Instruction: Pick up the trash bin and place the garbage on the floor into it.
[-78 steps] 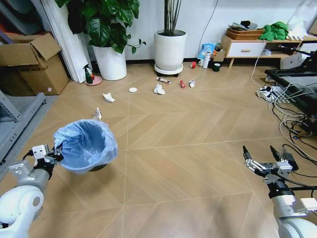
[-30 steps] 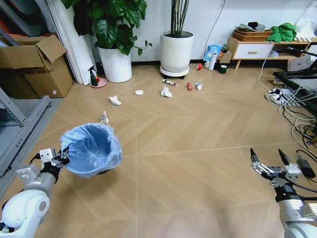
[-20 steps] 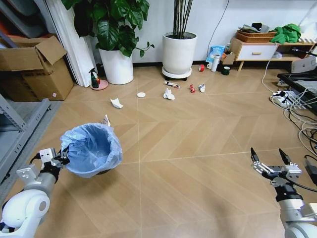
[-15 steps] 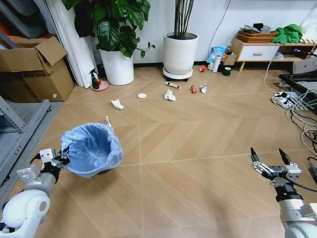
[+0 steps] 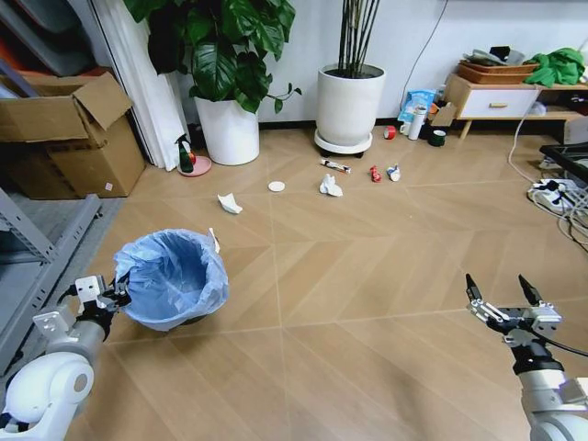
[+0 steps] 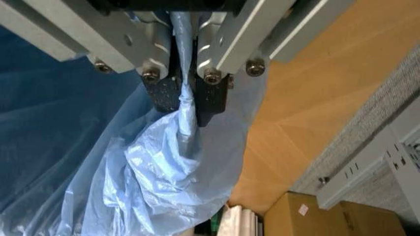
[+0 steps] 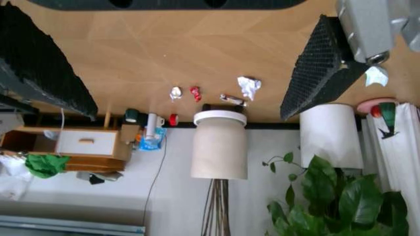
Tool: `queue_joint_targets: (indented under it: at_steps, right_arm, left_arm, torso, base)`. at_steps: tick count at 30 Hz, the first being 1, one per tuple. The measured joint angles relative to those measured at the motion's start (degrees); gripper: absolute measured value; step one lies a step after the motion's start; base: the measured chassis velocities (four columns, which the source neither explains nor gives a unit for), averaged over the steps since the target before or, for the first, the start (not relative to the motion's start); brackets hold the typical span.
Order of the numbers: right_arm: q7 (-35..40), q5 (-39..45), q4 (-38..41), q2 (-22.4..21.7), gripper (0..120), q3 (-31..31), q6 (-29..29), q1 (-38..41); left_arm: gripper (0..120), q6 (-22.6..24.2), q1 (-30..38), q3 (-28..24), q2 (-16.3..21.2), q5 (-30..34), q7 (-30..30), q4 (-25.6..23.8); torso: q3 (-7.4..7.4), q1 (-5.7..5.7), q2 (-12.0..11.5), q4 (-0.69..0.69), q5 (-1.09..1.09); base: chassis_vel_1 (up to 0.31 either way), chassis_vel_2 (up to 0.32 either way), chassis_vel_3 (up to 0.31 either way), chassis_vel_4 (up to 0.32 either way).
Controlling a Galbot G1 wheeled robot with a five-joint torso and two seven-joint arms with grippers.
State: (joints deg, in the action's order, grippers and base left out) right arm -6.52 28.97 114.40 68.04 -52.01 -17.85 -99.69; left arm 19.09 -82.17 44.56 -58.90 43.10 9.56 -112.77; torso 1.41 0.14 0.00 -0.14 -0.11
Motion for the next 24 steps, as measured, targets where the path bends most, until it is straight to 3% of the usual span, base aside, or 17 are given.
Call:
queue_joint_targets:
  at_steps: [24]
  right_arm:
    - [-0.1, 0.0, 0.0, -0.2, 100, 0.0, -0.1, 0.1]
  left_arm:
    - [0, 0.0, 0.1, 0.1, 0.0, 0.0, -0.1, 0.2]
  torso:
    - [0.00, 0.00, 0.0, 0.01, 0.01]
  base:
    - [-0.033, 0.271, 0.035, -0.269]
